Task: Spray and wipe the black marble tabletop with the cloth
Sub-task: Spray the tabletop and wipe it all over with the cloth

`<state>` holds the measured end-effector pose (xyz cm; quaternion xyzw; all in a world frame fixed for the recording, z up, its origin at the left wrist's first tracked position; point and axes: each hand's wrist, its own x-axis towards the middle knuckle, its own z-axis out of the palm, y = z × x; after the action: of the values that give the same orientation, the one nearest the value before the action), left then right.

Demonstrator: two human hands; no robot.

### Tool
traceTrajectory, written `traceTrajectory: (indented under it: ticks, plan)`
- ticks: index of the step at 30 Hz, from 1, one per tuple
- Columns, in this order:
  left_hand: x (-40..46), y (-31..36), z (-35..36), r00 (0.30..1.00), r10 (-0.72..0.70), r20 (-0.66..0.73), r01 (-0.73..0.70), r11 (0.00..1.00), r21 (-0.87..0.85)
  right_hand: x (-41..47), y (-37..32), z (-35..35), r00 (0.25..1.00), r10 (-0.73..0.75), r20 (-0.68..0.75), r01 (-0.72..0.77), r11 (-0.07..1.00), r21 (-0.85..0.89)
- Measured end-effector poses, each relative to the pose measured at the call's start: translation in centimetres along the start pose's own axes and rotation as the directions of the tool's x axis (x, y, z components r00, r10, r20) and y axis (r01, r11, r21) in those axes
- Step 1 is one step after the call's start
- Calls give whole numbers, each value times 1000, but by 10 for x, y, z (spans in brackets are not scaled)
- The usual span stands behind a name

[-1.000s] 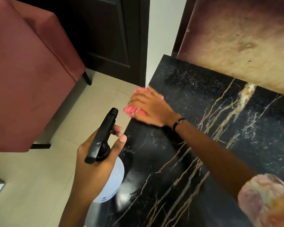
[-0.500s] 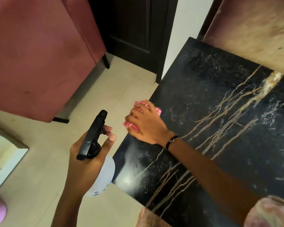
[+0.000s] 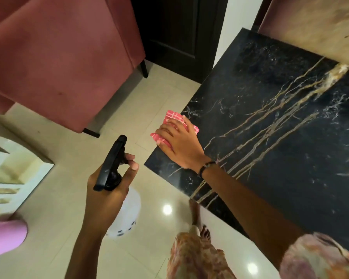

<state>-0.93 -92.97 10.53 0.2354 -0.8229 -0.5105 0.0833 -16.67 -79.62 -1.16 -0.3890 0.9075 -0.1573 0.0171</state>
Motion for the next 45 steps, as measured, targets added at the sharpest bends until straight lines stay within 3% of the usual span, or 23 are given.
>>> traceTrajectory:
  ticks: [5, 10, 15, 23, 27, 30, 34, 41, 45]
  plan:
    - [-29, -7, -10, 1000, -17, 24, 19, 996, -91, -95, -30, 4, 994, 24, 104, -31, 998, 61]
    - [-38, -17, -21, 999, -54, 11, 54, 992, -110, -149, -25, 1, 999, -16, 40, 17, 999, -31]
    - [-38, -32, -35, 998, -70, 1, 70, 992, -108, -79, -30, 4, 999, 42, 14, -40, 993, -112]
    - [-31, -44, -55, 1000, -12, 16, 13, 997, -74, 10, -64, 18, 982, -64, 177, 103, 970, -221]
    - [-25, -47, -59, 1000, -5, 29, 7, 998, -70, 22, -83, 22, 958, -5, 286, 117, 919, -377]
    - [-23, -46, -61, 999, 5, 46, -2, 997, -76, 14, -84, 24, 970, -30, 240, 121, 920, -373]
    - [-18, -41, -62, 997, 8, 72, -2, 997, -76, -29, -66, 26, 988, -153, 34, 157, 964, -215]
    - [-13, -39, -60, 992, 42, 115, -33, 996, -79, -170, -22, 7, 986, 102, 130, -68, 967, -247]
    - [-9, -37, -50, 989, 28, 142, -16, 996, -89, -222, -7, -14, 916, 400, 42, -389, 908, -154]
